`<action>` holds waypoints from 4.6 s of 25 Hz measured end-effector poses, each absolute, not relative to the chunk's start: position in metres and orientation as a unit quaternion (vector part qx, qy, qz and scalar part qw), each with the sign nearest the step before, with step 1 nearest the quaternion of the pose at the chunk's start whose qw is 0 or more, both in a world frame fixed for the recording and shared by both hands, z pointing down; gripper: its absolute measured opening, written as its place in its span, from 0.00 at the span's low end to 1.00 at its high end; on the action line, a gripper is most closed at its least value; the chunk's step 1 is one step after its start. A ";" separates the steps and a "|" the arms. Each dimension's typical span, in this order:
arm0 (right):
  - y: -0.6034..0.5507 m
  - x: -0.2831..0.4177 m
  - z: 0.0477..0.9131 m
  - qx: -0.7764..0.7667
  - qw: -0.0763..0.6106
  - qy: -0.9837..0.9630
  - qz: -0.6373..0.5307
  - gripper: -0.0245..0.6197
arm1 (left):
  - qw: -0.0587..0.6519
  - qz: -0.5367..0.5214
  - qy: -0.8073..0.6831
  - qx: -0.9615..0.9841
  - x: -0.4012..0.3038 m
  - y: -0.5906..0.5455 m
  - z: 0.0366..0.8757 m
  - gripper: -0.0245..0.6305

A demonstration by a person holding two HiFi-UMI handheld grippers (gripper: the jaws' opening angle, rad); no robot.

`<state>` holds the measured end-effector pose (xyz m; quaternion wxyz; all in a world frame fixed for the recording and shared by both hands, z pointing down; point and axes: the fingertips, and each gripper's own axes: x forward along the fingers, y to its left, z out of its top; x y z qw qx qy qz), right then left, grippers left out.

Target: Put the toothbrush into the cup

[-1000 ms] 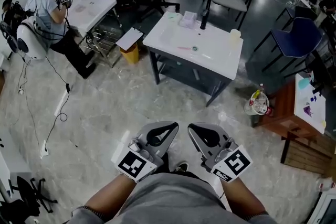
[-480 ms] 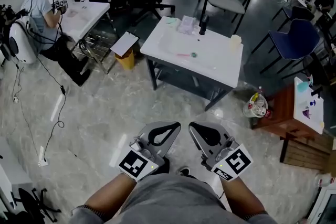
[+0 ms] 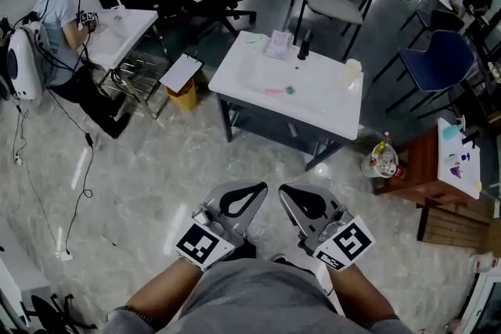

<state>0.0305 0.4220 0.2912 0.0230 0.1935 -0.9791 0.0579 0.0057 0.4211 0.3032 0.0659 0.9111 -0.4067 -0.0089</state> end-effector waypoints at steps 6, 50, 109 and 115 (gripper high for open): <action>0.411 0.010 0.293 0.209 0.029 -0.976 0.057 0.06 | 0.070 -0.013 -0.392 0.917 -0.015 0.410 0.307 0.05; 0.243 -0.029 0.295 0.143 0.023 -0.988 0.051 0.06 | 0.058 -0.004 -0.452 0.890 -0.050 0.245 0.302 0.05; -0.009 -0.061 0.386 0.207 0.109 -0.967 0.100 0.06 | 0.096 0.009 -0.415 0.905 -0.103 -0.002 0.366 0.05; -0.026 -0.075 0.405 0.213 0.127 -0.963 0.102 0.06 | 0.097 0.018 -0.406 0.909 -0.115 -0.019 0.389 0.05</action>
